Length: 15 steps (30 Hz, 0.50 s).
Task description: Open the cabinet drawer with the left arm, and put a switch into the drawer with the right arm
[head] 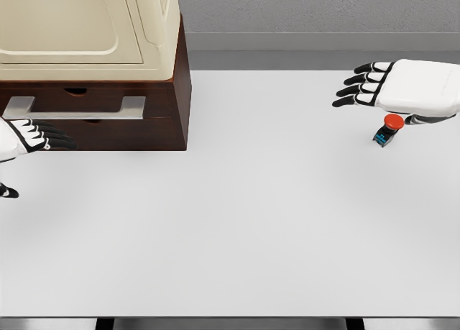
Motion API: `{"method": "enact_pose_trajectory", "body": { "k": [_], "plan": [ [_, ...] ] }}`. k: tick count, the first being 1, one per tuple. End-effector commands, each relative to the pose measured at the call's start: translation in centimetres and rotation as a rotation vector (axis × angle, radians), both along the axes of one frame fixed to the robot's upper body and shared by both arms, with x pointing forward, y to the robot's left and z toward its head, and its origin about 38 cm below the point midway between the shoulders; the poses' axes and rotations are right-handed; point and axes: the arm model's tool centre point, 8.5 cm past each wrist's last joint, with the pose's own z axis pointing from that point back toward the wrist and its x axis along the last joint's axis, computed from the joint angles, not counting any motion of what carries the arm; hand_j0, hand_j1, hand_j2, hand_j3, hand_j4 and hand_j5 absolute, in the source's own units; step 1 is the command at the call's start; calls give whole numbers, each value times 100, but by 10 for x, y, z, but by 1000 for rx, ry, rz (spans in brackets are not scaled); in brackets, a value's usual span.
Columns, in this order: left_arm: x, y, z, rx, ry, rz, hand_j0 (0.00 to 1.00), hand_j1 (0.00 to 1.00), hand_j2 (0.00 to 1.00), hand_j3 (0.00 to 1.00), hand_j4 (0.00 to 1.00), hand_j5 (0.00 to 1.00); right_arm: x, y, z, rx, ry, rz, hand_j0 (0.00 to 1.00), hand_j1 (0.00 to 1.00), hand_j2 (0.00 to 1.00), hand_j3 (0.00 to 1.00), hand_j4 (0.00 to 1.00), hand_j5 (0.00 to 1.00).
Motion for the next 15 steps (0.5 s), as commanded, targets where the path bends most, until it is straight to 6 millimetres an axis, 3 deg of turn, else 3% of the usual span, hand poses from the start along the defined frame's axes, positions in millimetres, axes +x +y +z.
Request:
{"method": "enact_pose_trajectory", "body": {
  "k": [1, 3, 5, 8, 11, 13, 15],
  "plan": [
    [0, 0, 1, -11, -2, 4, 100, 100, 100, 100, 100, 100, 0, 0, 0, 3, 1, -2, 100, 100, 100, 100, 100, 100],
    [0, 0, 1, -10, -1, 3, 100, 100, 100, 100, 100, 100, 0, 0, 0, 3, 1, -2, 100, 100, 100, 100, 100, 100],
    [6, -2, 20, -17, -58, -1, 100, 100, 100, 100, 100, 100, 1, -3, -2, 0, 10, -10, 100, 100, 100, 100, 100, 100],
    [8, -3, 29, -70, -78, 4, 100, 100, 100, 100, 100, 100, 13, -23, -20, -6, 63, -83, 100, 100, 100, 100, 100, 100],
    [15, -5, 69, -58, -187, -7, 100, 100, 100, 100, 100, 100, 25, -44, -29, 7, 91, -160, 100, 100, 100, 100, 100, 100],
    [15, -6, 88, -141, -233, 0, 100, 100, 100, 100, 100, 100, 25, -43, -37, -6, 111, -157, 100, 100, 100, 100, 100, 100],
    [14, -7, 88, -249, -190, 6, 100, 100, 100, 100, 100, 100, 25, -39, -51, -28, 140, -148, 100, 100, 100, 100, 100, 100]
  ]
}}
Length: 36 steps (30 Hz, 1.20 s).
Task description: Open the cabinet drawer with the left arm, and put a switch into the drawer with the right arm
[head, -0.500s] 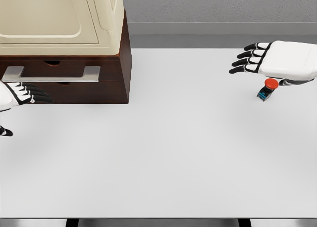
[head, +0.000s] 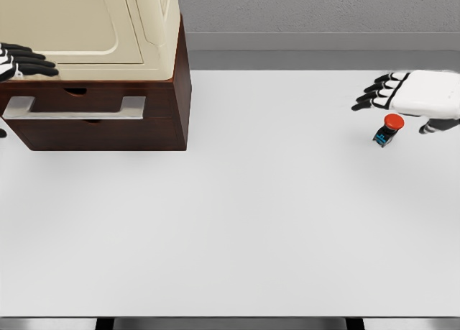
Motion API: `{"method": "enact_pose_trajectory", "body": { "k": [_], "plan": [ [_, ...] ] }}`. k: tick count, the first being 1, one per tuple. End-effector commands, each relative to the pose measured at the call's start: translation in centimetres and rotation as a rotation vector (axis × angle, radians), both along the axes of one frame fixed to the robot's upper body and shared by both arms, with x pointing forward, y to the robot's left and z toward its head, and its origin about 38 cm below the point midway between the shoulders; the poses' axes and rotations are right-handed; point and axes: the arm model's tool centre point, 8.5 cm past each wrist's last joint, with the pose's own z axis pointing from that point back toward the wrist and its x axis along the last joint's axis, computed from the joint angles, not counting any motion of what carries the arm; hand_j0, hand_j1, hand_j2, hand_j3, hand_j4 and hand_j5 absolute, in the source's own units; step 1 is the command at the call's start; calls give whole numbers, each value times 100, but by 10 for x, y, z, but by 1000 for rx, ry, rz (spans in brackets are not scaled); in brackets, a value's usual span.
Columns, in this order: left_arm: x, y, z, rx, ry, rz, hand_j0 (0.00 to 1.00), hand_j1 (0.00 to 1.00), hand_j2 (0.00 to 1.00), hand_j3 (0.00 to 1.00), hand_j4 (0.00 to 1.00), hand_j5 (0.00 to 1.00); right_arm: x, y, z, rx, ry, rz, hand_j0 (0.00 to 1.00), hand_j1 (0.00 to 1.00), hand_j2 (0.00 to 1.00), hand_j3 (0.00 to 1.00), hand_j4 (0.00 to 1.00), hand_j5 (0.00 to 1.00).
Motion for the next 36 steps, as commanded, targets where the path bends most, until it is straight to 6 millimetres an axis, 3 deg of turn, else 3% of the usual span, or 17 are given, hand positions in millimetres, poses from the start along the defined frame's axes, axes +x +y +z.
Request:
{"method": "enact_pose_trajectory", "body": {
  "k": [1, 3, 5, 6, 10, 14, 17, 19, 22, 26, 28, 29, 36],
  "plan": [
    [-1, 0, 7, -133, 36, -4, 100, 100, 100, 100, 100, 100, 1, -1, -16, -29, 35, -6, 100, 100, 100, 100, 100, 100],
    [-1, -1, 3, -213, 94, -12, 100, 100, 100, 100, 100, 100, 2, -3, -21, -32, 45, -14, 100, 100, 100, 100, 100, 100],
    [0, -5, -11, -236, 123, -22, 100, 100, 100, 100, 100, 100, 9, -18, -26, -25, 62, -67, 100, 100, 100, 100, 100, 100],
    [-1, -4, -9, -244, 136, -21, 100, 100, 100, 100, 100, 100, 12, -22, -31, -19, 72, -88, 100, 100, 100, 100, 100, 100],
    [4, -15, -24, -274, 224, -48, 100, 100, 100, 100, 100, 100, 15, -25, -34, -16, 77, -100, 100, 100, 100, 100, 100, 100],
    [-3, -6, -40, -282, 326, -9, 100, 100, 100, 100, 100, 100, 18, -18, -38, -21, 73, -90, 100, 100, 100, 100, 100, 100],
    [-5, -1, -36, -276, 335, 8, 100, 100, 100, 100, 100, 100, 19, -14, -39, -21, 70, -82, 100, 100, 100, 100, 100, 100],
    [-7, -1, -43, -275, 358, 8, 100, 100, 100, 100, 100, 100, 22, -8, -42, -31, 62, -72, 100, 100, 100, 100, 100, 100],
    [-7, -11, -59, -268, 419, -39, 100, 100, 100, 100, 100, 100, 34, -18, -44, -15, 69, -120, 100, 100, 100, 100, 100, 100],
    [-9, -15, -57, -275, 465, -81, 100, 100, 100, 100, 100, 100, 42, -28, -52, -24, 81, -163, 100, 100, 100, 100, 100, 100],
    [-4, -37, -63, -375, 514, -189, 100, 100, 100, 100, 100, 100, 42, -25, -60, -43, 94, -159, 100, 100, 100, 100, 100, 100],
    [1, -44, -55, -409, 487, -219, 100, 100, 100, 100, 100, 100, 43, -25, -62, -43, 99, -163, 100, 100, 100, 100, 100, 100],
    [7, -45, -58, -413, 523, -168, 100, 100, 100, 100, 100, 100, 50, -30, -69, -44, 111, -190, 100, 100, 100, 100, 100, 100]
  ]
}}
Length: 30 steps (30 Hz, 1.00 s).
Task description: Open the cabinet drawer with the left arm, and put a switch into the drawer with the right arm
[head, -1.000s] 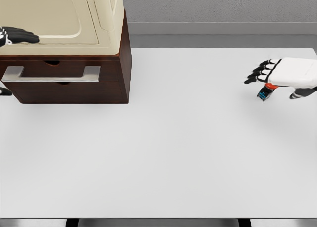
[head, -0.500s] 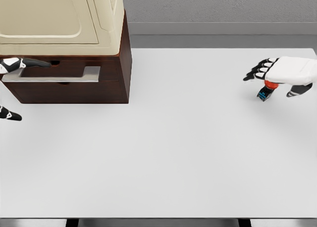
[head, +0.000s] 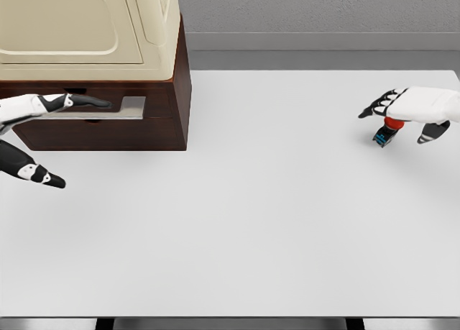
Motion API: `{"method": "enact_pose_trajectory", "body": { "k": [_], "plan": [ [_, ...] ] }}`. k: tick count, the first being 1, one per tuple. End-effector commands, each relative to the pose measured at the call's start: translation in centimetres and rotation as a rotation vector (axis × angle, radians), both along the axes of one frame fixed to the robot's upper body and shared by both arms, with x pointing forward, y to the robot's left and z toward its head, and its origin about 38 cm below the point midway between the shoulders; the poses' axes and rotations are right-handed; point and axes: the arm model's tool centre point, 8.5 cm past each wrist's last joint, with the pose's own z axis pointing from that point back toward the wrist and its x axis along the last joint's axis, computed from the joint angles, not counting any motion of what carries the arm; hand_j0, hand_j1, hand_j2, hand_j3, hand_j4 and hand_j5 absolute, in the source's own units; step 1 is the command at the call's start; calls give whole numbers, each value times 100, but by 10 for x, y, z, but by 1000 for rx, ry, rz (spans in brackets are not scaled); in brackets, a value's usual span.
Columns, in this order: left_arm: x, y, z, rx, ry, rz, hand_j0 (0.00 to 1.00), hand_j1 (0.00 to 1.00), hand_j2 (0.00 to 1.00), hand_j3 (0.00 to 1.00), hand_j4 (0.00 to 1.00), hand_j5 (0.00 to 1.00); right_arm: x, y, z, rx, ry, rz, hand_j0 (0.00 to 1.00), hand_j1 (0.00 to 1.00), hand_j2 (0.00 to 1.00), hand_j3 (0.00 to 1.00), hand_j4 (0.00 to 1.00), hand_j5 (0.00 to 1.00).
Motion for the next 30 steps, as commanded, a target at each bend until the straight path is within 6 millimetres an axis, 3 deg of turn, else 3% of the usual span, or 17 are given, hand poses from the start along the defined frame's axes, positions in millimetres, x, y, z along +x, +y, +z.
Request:
{"method": "enact_pose_trajectory", "body": {
  "k": [1, 7, 14, 24, 30],
  "plan": [
    [2, -1, -1, -9, 21, 9, 100, 100, 100, 100, 100, 100, 2, -1, -4, 2, 6, -10, 100, 100, 100, 100, 100, 100],
    [0, 16, 2, 62, 63, 76, 100, 100, 100, 100, 100, 100, 7, -2, -9, -5, 19, -25, 100, 100, 100, 100, 100, 100],
    [0, 16, -1, 145, 22, 71, 100, 100, 100, 100, 100, 100, 12, -11, -12, -16, 23, -59, 100, 100, 100, 100, 100, 100],
    [12, 22, 4, 225, 44, 165, 100, 100, 100, 100, 100, 100, 16, 0, -18, -20, 31, -38, 100, 100, 100, 100, 100, 100],
    [14, 20, -5, 263, 44, 168, 100, 100, 100, 100, 100, 100, 20, -11, -26, -28, 53, -84, 100, 100, 100, 100, 100, 100]
  ]
}}
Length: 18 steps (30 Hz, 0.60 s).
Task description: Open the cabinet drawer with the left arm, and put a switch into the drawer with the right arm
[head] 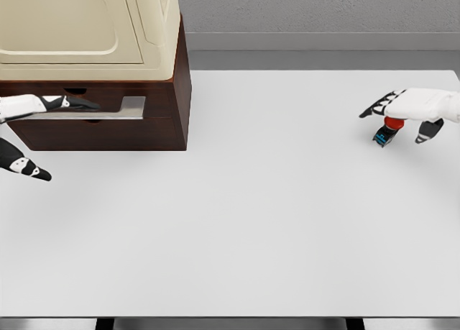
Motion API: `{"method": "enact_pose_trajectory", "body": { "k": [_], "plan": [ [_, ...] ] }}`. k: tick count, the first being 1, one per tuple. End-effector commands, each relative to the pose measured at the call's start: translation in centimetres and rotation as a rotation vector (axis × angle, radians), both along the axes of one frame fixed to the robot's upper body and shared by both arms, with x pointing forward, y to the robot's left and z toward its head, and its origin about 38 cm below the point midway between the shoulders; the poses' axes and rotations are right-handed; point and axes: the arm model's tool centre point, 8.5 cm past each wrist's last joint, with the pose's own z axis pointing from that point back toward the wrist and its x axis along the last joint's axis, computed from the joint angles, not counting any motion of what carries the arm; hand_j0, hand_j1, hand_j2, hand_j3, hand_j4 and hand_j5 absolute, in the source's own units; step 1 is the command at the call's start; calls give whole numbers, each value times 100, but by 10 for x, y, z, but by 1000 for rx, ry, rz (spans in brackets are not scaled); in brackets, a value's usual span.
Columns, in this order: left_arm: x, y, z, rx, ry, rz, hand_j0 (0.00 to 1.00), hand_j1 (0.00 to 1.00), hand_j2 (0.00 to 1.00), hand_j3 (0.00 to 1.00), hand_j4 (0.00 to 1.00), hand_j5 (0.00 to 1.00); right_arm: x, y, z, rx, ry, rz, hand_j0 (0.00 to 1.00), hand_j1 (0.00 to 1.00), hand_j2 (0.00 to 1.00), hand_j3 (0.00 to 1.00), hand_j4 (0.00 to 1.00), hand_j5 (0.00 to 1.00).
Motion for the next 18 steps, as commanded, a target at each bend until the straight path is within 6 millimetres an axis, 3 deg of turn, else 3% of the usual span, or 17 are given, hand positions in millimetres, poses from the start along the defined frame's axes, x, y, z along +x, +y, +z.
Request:
{"method": "enact_pose_trajectory", "body": {
  "k": [1, 18],
  "plan": [
    [2, 0, -3, 19, 6, 14, 100, 100, 100, 100, 100, 100, 1, -3, -4, -3, 8, -15, 100, 100, 100, 100, 100, 100],
    [16, 9, -14, 80, 29, 108, 100, 100, 100, 100, 100, 100, 4, 0, -5, -3, 10, -14, 100, 100, 100, 100, 100, 100]
  ]
}}
